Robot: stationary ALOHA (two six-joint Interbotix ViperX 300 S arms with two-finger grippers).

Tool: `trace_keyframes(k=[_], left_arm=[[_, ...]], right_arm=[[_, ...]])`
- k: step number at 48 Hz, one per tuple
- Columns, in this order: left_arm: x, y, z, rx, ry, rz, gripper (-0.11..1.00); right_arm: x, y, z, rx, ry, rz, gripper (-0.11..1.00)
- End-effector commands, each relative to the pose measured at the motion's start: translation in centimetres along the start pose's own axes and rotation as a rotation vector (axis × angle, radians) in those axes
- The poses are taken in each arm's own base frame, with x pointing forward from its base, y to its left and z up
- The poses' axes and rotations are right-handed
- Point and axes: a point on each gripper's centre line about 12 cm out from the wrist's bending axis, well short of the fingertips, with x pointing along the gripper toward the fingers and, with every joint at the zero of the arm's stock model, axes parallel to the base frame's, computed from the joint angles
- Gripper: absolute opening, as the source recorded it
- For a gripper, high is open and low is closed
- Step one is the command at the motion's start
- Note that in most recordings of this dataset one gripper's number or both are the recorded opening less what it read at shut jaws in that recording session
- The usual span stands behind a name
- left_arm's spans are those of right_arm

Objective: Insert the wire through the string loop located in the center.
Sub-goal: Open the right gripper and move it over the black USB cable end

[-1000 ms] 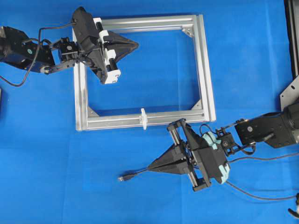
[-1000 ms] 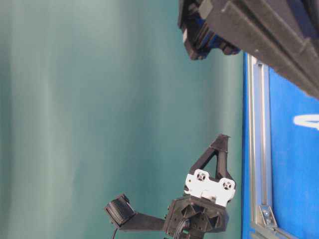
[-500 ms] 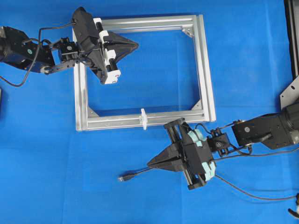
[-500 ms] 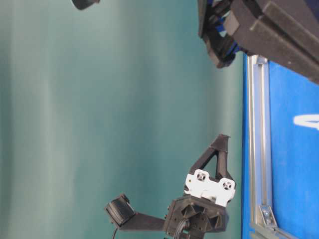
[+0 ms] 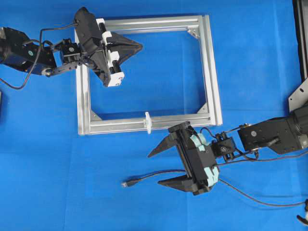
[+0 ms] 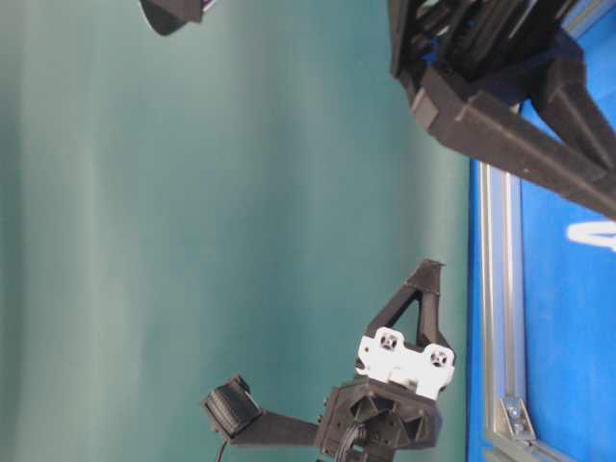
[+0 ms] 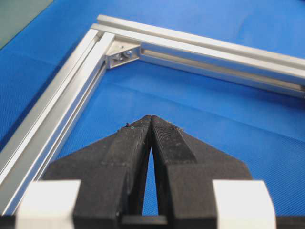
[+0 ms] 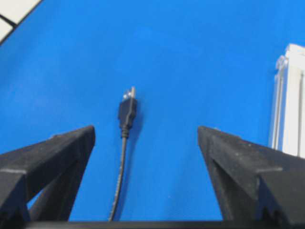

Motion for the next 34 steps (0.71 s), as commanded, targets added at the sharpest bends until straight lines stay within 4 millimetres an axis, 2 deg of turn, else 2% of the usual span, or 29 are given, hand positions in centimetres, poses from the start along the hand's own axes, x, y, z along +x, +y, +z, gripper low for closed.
trace_keyframes(k=[1,4,15,34], left_arm=[[-0.2,-0.2,1.6,-0.001,-0.046,-0.005,0.0],[-0.2,-0.2,1.6,-0.001,-0.046,-0.005,0.0],[-0.2,-0.1,1.5,-0.001,-0.044,-0.004,0.0],[-0.2,0.0,1.5,0.0,-0.043,-0.003,0.0]], right_arm=[[-0.2,0.2,1.7,0.001,-0.046,0.003,0.87],[-0.2,0.1,1.7,0.002,-0.046,0.002,0.83],[0.1,0.4,1.7,0.0,-0.035,0.007,0.84],[2.9,0.8,-0.1,0.033,0.072,0.008,0.84]])
